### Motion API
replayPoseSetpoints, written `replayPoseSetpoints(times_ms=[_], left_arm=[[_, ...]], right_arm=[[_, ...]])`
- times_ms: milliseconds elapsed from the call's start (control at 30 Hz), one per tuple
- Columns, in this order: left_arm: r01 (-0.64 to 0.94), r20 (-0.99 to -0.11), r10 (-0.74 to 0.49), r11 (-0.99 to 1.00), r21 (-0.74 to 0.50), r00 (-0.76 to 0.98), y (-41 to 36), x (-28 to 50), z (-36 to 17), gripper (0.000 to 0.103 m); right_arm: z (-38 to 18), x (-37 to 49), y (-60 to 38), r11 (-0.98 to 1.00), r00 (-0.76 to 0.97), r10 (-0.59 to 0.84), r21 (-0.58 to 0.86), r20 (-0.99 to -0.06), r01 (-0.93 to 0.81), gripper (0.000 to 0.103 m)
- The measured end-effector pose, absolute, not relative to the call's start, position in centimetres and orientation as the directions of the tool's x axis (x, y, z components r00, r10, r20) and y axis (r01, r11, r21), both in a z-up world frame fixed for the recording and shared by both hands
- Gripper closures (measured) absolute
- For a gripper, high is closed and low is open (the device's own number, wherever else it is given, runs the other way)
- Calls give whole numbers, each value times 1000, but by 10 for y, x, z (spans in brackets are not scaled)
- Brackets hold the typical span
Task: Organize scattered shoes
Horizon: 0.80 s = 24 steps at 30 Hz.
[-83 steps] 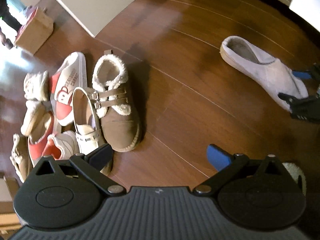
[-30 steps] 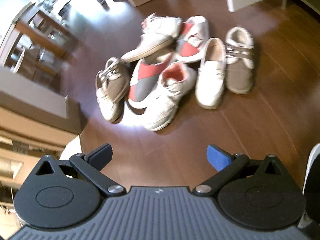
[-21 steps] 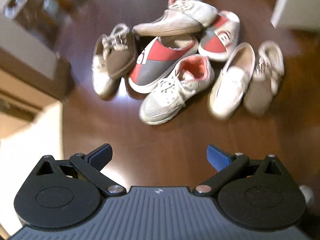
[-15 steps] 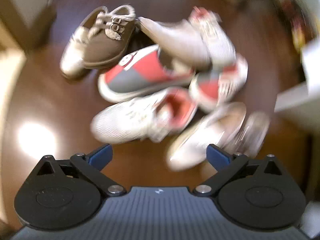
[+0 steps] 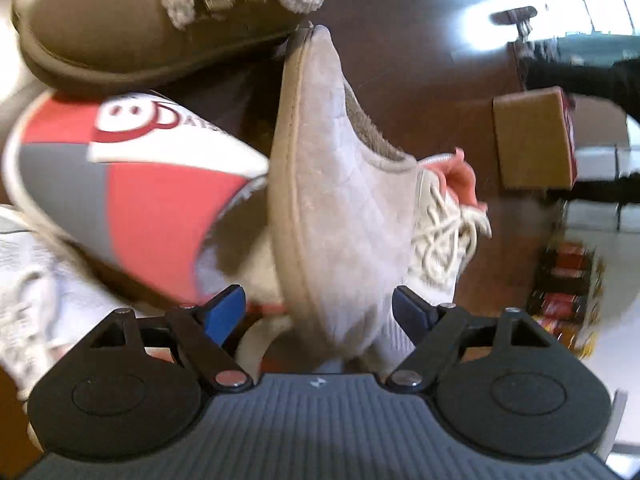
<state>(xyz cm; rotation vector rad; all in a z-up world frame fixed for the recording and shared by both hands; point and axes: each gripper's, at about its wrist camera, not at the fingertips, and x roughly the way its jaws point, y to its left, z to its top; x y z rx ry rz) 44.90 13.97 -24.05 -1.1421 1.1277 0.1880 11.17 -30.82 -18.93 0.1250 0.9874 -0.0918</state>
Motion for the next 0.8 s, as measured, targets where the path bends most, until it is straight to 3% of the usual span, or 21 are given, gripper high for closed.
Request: replayPoseSetpoints(times_ms=[133,233,467,667,800], left_arm=[[-604,-755,-374,453,-655,539,144,447,-245,72],[-494,-721,-352,547,-676,597,145,441,-225,72],[-215,-547,-552,552,-805,629,166,380,-129,74],[-107,-568,-688,590,-800,451,95,289,-65,74],[-104,-616,-729,616,-781,298,33,233,-87,73]], right_arm=[[-192,99,-309,990,536,-15,61,-844,124,6],[-194,89,-309,991,530,-14,57,-848,117,6],[-179,57,-323,981,552,-47,67,-832,183,6],[-154,7,-329,963,615,-77,101,-785,250,6],[-132,-42,-334,936,635,-114,131,-764,326,6]])
